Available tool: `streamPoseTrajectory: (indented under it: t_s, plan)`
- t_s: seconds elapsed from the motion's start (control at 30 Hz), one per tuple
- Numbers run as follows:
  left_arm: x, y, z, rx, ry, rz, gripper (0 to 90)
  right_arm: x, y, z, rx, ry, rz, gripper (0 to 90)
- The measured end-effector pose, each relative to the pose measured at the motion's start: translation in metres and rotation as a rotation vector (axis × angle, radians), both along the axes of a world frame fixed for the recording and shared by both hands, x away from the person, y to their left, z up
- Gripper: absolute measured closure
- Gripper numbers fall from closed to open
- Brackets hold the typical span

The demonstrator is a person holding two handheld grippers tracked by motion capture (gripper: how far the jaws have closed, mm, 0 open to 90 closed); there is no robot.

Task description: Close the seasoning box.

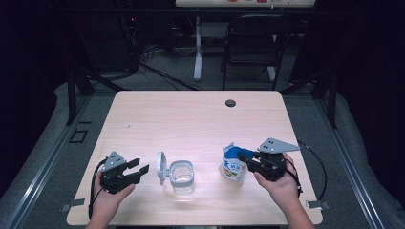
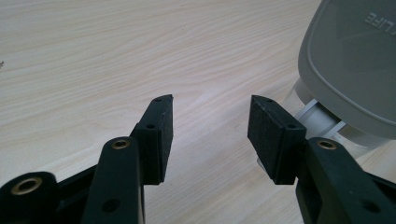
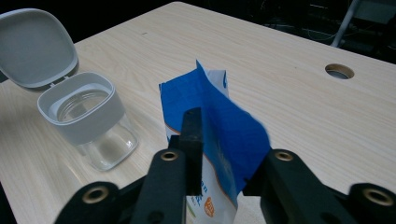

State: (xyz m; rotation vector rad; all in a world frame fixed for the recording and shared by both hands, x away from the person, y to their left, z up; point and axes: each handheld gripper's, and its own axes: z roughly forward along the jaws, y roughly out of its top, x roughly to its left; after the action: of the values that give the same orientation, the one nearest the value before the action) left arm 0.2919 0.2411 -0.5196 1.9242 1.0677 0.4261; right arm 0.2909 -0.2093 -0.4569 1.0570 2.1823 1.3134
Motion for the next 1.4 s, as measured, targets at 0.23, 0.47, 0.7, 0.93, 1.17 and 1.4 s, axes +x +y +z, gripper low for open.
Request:
streamPoseTrajectory:
  t_s: [0.23,0.47,0.7,0.93,1.17,1.4]
  plan:
    - [0.0,0.0,0.0,0.003,0.003,0.002,51.1,0.0,-0.004,-0.012,0.013,0.03,-0.018,62.3]
    - [0.0,0.0,-0.001,0.004,0.006,0.002,51.1,-0.001,-0.007,-0.023,0.036,0.054,-0.02,59.6]
    - [0.0,0.0,-0.001,0.003,0.007,0.003,51.1,0.001,-0.009,-0.035,0.058,0.083,-0.035,52.7]
    - [0.0,0.0,-0.001,0.003,0.005,0.004,51.1,0.004,-0.009,-0.045,0.059,0.11,-0.026,51.3]
    - [0.0,0.0,-0.001,0.005,0.005,0.003,51.1,0.006,-0.008,-0.053,0.078,0.161,-0.025,51.5]
    - [0.001,0.001,-0.003,-0.004,-0.004,0.007,51.1,0.006,-0.008,-0.06,0.084,0.18,-0.022,49.5]
